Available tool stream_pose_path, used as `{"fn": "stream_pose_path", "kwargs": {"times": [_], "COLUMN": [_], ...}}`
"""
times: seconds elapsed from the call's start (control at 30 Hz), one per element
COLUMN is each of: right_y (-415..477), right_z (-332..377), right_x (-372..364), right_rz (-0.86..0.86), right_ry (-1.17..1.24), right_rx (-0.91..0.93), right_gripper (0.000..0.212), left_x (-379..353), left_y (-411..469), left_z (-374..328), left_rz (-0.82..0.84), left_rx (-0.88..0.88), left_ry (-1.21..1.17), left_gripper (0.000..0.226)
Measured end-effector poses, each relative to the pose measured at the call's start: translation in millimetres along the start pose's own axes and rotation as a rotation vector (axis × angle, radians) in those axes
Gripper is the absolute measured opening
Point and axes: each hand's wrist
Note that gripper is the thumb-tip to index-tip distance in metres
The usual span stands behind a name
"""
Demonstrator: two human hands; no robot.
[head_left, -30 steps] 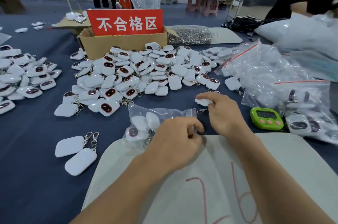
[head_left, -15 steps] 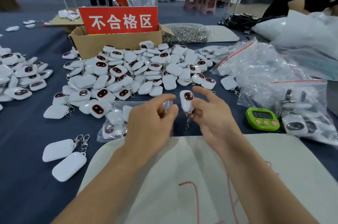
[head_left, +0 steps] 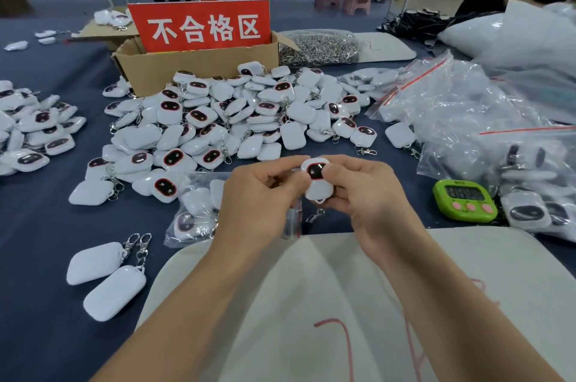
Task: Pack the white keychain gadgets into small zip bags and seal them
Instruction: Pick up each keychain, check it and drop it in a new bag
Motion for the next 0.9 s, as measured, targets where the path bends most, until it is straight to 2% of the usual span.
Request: {"fn": "stream_pose_path", "kwargs": {"times": [0.17, 0.37, 0.53, 0.73, 0.9], "right_y": [-5.4, -7.5, -7.7, -4.5, -5.4], "right_z": [-1.4, 3.1, 5.0, 3.4, 1.3], "right_x": [-4.7, -4.5, -2.0, -0.7, -1.8], "right_rz": [-0.063, 0.018, 0.058, 0.034, 0.148], "right_ry": [-0.034, 0.015, 0.027, 0.077, 0.028], "right_rx": [0.098, 0.13, 0.098, 0.049, 0.111], "right_gripper": [0.024, 0.028, 0.032, 0.029, 0.046], "left_x": [-0.2, -1.4, 1.1, -1.6, -0.1], "left_y": [-1.7, -2.1, -0.5, 2.4, 7.2], "left_z": [-2.1, -4.3, -6.8, -6.8, -4.0], "left_rz": [0.014, -0.045, -0.009, -0.012, -0.046], "left_rx": [-0.06, -0.033, 0.037, 0.04, 0.141], "left_ry": [-0.005, -0.071, -0.082, -0.06, -0.137], "left_gripper": [0.022, 0.02, 0.017, 0.021, 0.009]}}
Point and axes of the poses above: each hand's wrist, its own y-axis towards the middle knuckle, its own x-axis out of the back of the hand, z = x × y, and after that the axes turned 11 degrees about -z, right-handed
